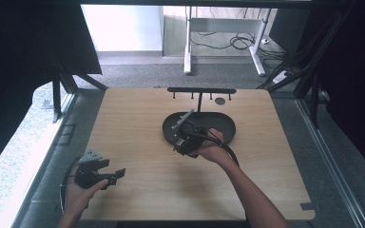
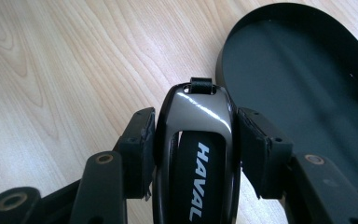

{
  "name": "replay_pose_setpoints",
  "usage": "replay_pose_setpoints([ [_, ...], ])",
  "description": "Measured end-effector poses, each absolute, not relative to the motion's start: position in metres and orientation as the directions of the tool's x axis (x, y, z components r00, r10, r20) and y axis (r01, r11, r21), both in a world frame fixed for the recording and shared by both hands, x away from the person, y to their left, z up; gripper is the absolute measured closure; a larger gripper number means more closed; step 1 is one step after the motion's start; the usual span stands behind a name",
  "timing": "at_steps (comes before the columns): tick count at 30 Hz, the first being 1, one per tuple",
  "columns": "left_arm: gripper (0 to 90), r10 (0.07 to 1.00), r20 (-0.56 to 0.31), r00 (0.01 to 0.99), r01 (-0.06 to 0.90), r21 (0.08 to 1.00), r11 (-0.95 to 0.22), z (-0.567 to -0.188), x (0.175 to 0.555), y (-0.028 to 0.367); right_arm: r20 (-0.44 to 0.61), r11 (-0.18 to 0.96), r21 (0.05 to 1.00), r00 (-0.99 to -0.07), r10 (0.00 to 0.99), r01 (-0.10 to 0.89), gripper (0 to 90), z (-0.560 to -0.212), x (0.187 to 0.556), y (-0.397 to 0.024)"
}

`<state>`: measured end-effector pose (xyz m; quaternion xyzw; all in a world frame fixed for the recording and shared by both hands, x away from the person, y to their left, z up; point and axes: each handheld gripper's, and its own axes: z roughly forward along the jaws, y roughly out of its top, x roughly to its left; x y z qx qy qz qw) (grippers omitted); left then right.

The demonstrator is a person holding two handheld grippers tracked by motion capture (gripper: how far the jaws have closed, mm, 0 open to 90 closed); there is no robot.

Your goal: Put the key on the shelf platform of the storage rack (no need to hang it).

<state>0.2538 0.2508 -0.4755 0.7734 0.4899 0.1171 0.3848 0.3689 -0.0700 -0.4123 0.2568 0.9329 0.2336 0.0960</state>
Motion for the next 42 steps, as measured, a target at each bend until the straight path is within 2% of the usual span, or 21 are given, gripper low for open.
replay_pose_setpoints([
  [42,21.8,0.849,-0.195,0.49,0.668,0.711,-0.222,-0.475,0.254,0.252,-0.065,0.709,0.474,-0.782,0.62,0.522,49.3,-0.429,0.42,-0.102],
])
